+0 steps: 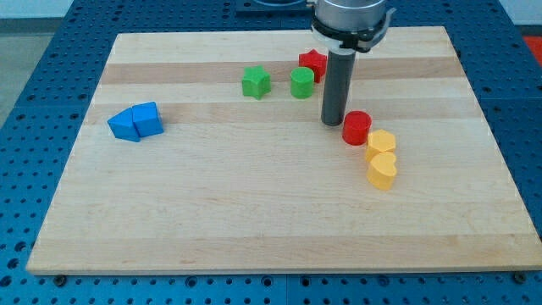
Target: Move the red circle to the top of the yellow hexagon
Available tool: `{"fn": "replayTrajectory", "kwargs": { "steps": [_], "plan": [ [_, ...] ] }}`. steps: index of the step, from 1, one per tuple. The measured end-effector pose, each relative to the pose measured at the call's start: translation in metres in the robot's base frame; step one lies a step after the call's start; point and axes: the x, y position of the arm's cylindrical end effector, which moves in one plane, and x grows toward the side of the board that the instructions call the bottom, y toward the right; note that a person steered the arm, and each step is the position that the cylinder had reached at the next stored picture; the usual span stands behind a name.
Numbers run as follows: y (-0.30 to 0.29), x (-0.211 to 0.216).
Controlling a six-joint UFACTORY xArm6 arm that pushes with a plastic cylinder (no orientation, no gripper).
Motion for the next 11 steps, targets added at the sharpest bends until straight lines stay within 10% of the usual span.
{"fn": "replayTrajectory", "kwargs": {
  "steps": [9, 11],
  "plan": [
    [0.034, 0.025],
    [0.027, -0.025]
  ]
}}
